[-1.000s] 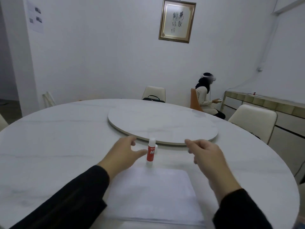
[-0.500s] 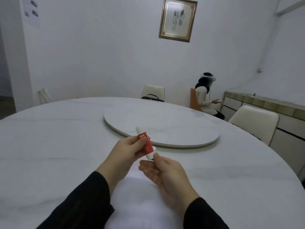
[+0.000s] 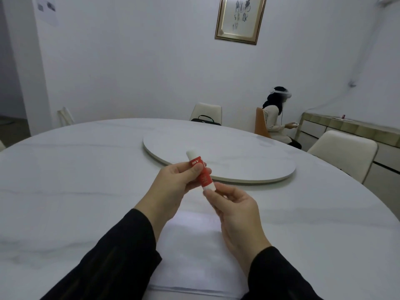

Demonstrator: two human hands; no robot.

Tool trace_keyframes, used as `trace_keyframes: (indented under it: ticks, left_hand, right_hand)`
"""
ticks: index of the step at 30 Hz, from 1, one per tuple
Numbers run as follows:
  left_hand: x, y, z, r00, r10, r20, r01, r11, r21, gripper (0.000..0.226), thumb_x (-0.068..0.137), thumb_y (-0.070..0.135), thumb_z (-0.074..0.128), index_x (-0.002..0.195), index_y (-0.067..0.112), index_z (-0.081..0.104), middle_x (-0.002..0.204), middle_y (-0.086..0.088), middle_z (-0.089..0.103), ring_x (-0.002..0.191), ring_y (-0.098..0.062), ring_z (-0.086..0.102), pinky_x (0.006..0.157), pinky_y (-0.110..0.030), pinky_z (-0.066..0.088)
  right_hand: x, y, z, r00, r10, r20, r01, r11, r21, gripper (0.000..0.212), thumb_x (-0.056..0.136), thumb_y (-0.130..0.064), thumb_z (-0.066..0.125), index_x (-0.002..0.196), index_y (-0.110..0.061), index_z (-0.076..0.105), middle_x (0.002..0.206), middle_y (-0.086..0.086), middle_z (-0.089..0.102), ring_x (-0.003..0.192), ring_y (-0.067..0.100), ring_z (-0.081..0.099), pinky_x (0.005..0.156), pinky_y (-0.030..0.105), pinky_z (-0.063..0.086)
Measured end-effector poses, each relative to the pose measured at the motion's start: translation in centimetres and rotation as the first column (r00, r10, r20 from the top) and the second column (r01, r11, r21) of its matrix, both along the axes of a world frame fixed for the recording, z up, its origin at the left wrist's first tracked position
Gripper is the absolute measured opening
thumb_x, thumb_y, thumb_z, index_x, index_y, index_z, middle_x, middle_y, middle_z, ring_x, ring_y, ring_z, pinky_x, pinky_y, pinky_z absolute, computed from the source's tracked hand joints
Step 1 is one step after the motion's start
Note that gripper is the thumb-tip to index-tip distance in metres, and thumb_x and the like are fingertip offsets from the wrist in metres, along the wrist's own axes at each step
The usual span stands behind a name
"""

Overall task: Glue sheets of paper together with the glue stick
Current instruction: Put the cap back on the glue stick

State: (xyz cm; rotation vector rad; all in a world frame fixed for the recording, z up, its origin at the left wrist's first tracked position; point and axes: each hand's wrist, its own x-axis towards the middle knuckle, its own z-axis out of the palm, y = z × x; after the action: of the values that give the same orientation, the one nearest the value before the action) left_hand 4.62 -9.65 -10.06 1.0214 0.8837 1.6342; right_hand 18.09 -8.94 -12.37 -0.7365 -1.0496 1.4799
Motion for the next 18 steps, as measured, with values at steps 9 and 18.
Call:
trace_keyframes:
  ticks: [9,18]
  left_hand:
    - [0.11,-0.34,-0.23,0.998,0.003,-0.064,-0.004,1.000,-0.007,0.024,0.077,0.023,0.065,0.095,0.007,0.070,0.088,-0.006,0.076,0.086,-0.016,0.071,0.080,-0.023,0.055]
    - [-0.02,-0.13,-0.41,0.998,-0.005,-0.061,0.005,1.000,-0.012,0.030,0.070,0.026,0.066,0.093,0.007,0.071,0.086,-0.006,0.076,0.084,-0.015,0.071,0.078,-0.021,0.055]
  right_hand:
    - [-0.16,0.24,-0.17,0.991,0.058,-0.118,-0.072,0.991,-0.115,0.014,0.090,-0.005,0.059,0.094,0.006,0.067,0.086,0.016,0.071,0.076,0.021,0.071,0.075,0.025,0.059]
    - [-0.29,-0.05,0.05,0.980,0.152,-0.128,-0.175,0.966,-0.190,0.020,0.092,-0.015,0.057,0.093,0.003,0.067,0.078,0.015,0.071,0.074,0.020,0.072,0.069,0.027,0.058]
